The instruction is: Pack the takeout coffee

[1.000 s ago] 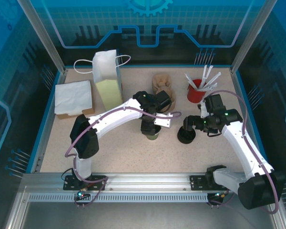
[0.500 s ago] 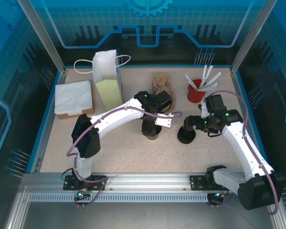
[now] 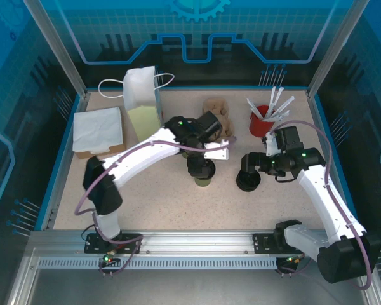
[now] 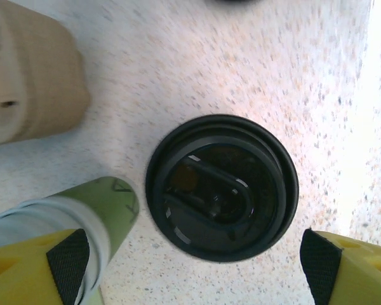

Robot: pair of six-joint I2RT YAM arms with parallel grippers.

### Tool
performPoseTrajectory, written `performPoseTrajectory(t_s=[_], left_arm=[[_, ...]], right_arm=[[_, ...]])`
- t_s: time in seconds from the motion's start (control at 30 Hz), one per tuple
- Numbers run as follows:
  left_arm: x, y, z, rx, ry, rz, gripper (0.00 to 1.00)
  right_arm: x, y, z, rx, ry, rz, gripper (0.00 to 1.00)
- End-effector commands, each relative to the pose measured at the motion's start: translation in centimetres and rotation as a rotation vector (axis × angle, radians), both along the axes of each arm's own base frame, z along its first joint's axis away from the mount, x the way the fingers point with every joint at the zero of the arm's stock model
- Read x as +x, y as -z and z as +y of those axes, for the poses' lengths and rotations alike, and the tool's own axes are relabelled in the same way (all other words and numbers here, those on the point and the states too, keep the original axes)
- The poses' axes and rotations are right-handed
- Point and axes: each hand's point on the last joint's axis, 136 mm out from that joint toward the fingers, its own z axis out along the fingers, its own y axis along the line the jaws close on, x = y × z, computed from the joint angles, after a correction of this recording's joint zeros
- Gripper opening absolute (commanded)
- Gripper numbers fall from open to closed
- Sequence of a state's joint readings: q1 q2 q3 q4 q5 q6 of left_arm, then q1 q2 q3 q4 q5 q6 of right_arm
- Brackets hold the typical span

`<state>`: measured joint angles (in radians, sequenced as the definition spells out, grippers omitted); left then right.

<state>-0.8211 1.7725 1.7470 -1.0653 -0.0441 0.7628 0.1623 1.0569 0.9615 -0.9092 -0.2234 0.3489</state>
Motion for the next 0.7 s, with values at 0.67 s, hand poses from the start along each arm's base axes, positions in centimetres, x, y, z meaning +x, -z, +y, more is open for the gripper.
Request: performPoseTrajectory(t_s=[0.67], left_arm=[[-2.3,1.2,4.7,-0.771,-1.297,0.731,0.8]], right_arm=[[1.2,2.2,11.8,0.105,-0.232,0.116,0.81]])
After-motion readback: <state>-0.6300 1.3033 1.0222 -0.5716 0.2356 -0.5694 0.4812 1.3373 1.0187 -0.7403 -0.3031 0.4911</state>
